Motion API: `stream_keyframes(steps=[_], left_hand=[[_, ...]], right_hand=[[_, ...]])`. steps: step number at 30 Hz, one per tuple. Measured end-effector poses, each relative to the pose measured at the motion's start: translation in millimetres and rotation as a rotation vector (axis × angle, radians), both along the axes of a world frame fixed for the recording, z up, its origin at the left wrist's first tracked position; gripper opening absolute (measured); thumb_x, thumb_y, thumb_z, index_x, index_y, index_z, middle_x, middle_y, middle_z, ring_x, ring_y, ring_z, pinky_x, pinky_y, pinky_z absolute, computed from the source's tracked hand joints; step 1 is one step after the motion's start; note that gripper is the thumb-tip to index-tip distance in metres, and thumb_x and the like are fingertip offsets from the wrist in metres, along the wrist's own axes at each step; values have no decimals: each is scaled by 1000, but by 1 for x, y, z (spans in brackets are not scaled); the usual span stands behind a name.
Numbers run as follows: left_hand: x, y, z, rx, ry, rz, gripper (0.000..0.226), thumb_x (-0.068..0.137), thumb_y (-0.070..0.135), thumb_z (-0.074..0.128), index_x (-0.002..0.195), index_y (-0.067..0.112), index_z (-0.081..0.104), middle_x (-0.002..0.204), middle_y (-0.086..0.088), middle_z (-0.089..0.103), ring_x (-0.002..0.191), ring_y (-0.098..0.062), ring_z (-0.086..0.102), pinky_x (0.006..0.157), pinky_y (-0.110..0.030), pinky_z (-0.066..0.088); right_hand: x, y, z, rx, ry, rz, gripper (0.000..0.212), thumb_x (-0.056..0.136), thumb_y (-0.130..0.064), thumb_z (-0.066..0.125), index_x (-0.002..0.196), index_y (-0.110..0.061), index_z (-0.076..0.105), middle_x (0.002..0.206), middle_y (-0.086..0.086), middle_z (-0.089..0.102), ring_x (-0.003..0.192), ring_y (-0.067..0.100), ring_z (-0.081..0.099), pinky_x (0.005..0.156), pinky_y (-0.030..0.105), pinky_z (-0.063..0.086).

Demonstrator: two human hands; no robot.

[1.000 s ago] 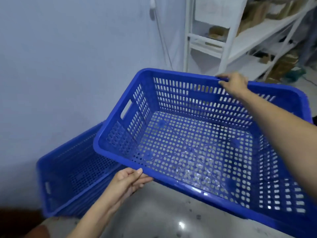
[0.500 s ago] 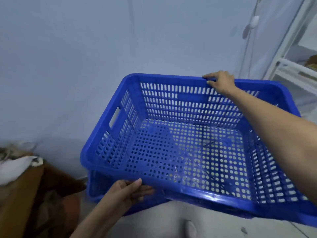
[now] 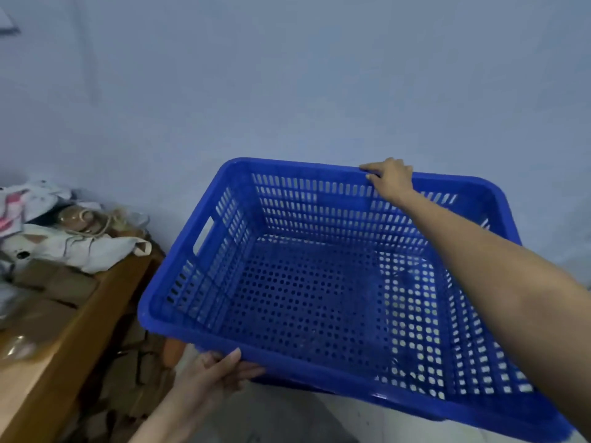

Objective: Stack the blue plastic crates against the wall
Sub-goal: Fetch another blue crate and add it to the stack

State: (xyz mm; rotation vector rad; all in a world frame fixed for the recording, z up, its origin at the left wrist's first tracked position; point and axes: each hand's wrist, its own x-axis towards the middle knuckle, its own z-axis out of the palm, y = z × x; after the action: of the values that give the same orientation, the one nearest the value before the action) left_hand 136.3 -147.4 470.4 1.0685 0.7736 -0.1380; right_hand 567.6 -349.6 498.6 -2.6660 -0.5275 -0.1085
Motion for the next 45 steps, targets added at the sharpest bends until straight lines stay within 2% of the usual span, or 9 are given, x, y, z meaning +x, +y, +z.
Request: stream_keyframes(steps=[8, 12, 21, 28, 34, 37, 40, 43, 45], left_hand=[[21, 42, -23, -55, 116, 79, 21, 94, 4, 47, 98, -7, 65, 80, -23, 75, 67, -32, 74, 53, -34, 55], [34, 72, -35, -58, 191, 76, 19, 91, 8, 53, 98, -3, 67, 91, -25, 75, 76, -31, 75, 59, -31, 49], [48, 112, -67, -143, 291, 42, 28, 88, 9, 59, 106, -10, 68, 107, -31, 69, 82, -30, 75, 59, -29, 58], [49, 120, -82, -168, 355, -44, 24, 90, 13, 57, 107, 1, 69, 106, -21, 73, 82, -26, 75, 60, -31, 58], [51, 129, -81, -117, 390, -121, 25, 91, 15, 57, 107, 0, 68, 100, -22, 74, 82, -28, 75, 61, -30, 59], [51, 138, -67, -32, 471, -265, 31, 92, 25, 57, 106, 0, 67, 103, -22, 73, 92, -31, 73, 69, -31, 55], [46, 166, -48, 143, 530, -433, 31, 93, 27, 56, 101, -1, 65, 93, -19, 76, 87, -30, 73, 62, -27, 49], [47, 201, -26, 503, 464, -413, 27, 94, 19, 53, 86, -3, 66, 67, -13, 71, 61, -24, 66, 58, -31, 47], [56, 218, -13, 874, 374, -304, 25, 94, 19, 52, 80, 3, 65, 63, -10, 66, 58, -23, 63, 53, -29, 46]], right_hand=[[33, 82, -40, -60, -30, 75, 33, 98, -26, 45, 124, -34, 62, 101, 19, 63, 100, 40, 56, 85, 43, 40], [45, 111, -61, -54, -8, 89, 33, 98, -24, 47, 125, -33, 62, 103, 18, 63, 101, 40, 55, 84, 41, 38], [65, 150, -98, -19, 35, 81, 32, 97, -17, 49, 123, -28, 64, 82, 9, 52, 91, 38, 56, 72, 32, 27], [60, 160, -118, -69, 37, 122, 34, 99, -18, 46, 128, -27, 61, 95, 16, 58, 96, 38, 53, 73, 35, 33], [48, 145, -107, -182, 118, 210, 49, 96, -29, 48, 144, -22, 39, 130, 14, 47, 114, 34, 47, 103, 43, 37], [33, 110, -104, -121, 109, 138, 55, 94, -27, 53, 145, -16, 36, 139, 15, 45, 117, 36, 51, 102, 47, 42], [7, 56, -100, -174, 134, 0, 64, 91, -28, 56, 147, -9, 31, 141, 19, 41, 124, 38, 45, 99, 49, 43], [-29, -6, -99, -210, 158, -107, 66, 88, -24, 59, 145, -4, 32, 142, 22, 40, 126, 41, 44, 99, 50, 43], [-53, -41, -99, -181, 157, -172, 61, 86, -19, 59, 140, -1, 37, 140, 24, 42, 124, 42, 45, 97, 50, 43]])
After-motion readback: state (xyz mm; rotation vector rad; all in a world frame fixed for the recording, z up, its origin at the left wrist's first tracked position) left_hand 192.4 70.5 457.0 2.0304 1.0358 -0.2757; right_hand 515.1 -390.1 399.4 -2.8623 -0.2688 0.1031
